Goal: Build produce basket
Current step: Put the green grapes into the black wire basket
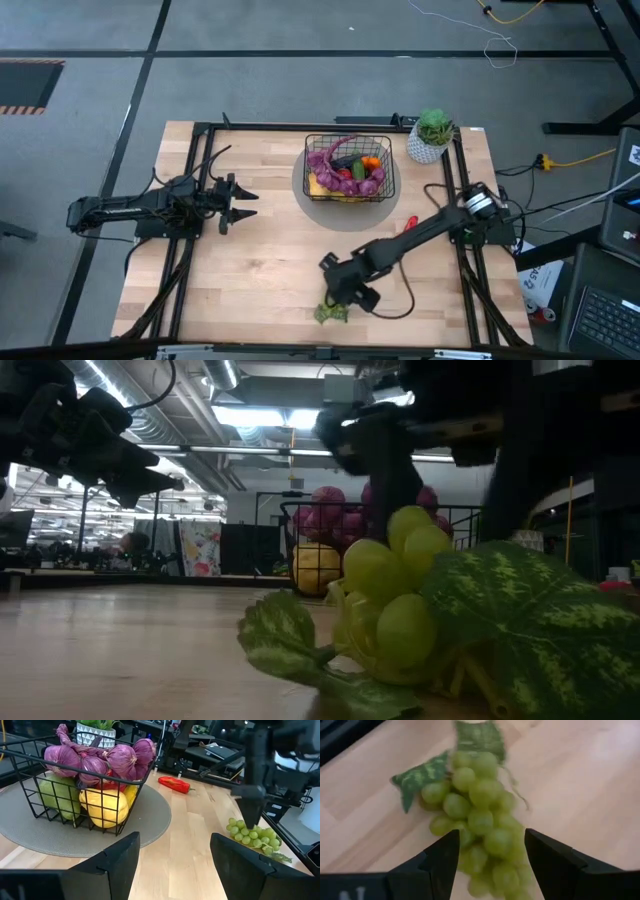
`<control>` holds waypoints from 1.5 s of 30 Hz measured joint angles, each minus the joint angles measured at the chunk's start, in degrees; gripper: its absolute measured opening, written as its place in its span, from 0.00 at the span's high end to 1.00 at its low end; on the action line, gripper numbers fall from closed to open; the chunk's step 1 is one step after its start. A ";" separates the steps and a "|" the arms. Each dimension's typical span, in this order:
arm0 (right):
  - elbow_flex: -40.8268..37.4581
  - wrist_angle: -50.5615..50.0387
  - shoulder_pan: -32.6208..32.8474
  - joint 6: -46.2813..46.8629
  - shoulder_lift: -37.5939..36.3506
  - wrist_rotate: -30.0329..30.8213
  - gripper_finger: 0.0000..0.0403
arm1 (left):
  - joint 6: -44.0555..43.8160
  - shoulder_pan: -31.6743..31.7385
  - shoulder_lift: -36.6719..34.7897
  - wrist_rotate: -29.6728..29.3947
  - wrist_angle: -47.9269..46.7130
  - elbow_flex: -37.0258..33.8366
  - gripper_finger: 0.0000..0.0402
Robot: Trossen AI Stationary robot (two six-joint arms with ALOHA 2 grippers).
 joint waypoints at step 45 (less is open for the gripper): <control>5.95 -21.97 -22.91 1.58 -47.04 18.94 0.99 | 0.02 0.00 0.00 0.00 -0.36 0.00 0.41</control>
